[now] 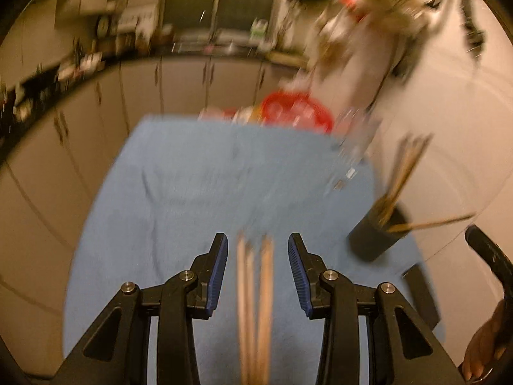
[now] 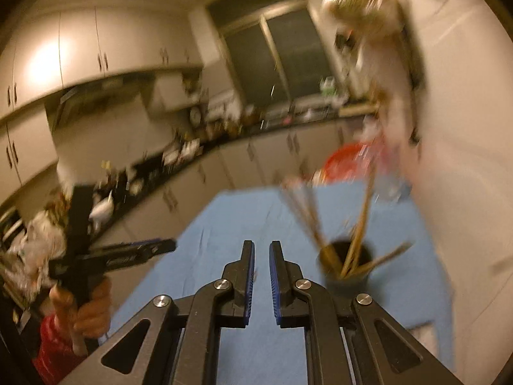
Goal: Organize utensils
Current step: 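Move both open grippers back over the chopstick pile, then grasp a chopstick with the left gripper while the right grasps another from the pile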
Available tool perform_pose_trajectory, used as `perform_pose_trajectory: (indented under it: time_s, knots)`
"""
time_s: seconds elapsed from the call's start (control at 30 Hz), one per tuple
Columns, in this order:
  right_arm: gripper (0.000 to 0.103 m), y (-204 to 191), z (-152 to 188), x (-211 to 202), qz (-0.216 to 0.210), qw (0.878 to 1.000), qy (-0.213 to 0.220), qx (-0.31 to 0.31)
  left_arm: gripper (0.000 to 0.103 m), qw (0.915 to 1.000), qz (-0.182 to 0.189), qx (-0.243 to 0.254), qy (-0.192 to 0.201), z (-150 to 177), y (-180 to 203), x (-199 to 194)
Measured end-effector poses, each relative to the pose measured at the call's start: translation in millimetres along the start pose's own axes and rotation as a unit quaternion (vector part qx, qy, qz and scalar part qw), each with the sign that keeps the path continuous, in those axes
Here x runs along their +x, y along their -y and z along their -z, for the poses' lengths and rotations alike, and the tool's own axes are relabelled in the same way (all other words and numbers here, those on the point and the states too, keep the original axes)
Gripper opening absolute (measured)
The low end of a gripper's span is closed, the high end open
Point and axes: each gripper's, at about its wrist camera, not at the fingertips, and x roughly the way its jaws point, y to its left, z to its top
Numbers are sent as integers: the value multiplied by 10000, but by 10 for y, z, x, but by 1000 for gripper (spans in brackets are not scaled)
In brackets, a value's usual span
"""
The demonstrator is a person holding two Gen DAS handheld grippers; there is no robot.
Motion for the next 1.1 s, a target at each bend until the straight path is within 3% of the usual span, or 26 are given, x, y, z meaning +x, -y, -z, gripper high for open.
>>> perform_pose_trajectory:
  time_s: [0.2, 0.4, 0.6, 0.7, 0.8, 0.97, 1.1]
  knots:
    - [11, -14, 363, 603, 49, 9950, -982, 158, 40, 9955, -90, -163, -932, 106, -212, 808]
    - [11, 12, 482, 728, 146, 9924, -1213, 122, 39, 9912, 8, -77, -1322, 51, -160, 1315]
    - [11, 10, 487, 814, 257, 9902, -1358, 191, 28, 9876, -313, 45, -1537, 34, -54, 1638]
    - [11, 1, 498, 893, 252, 9888, -1459, 209, 26, 9889, -377, 179, -1424, 62, -10, 1640]
    - [11, -31, 500, 1026, 200, 9864, -1610, 260, 12, 9882, -671, 85, -1371, 120, -69, 1595]
    - [11, -77, 517, 1421, 21, 9767, -2097, 454, 12, 9872, -902, -255, -1291, 321, -432, 1351]
    - [11, -68, 539, 1891, -68, 9637, -2572, 718, 12, 9895, -707, -463, -1170, 477, -586, 1187]
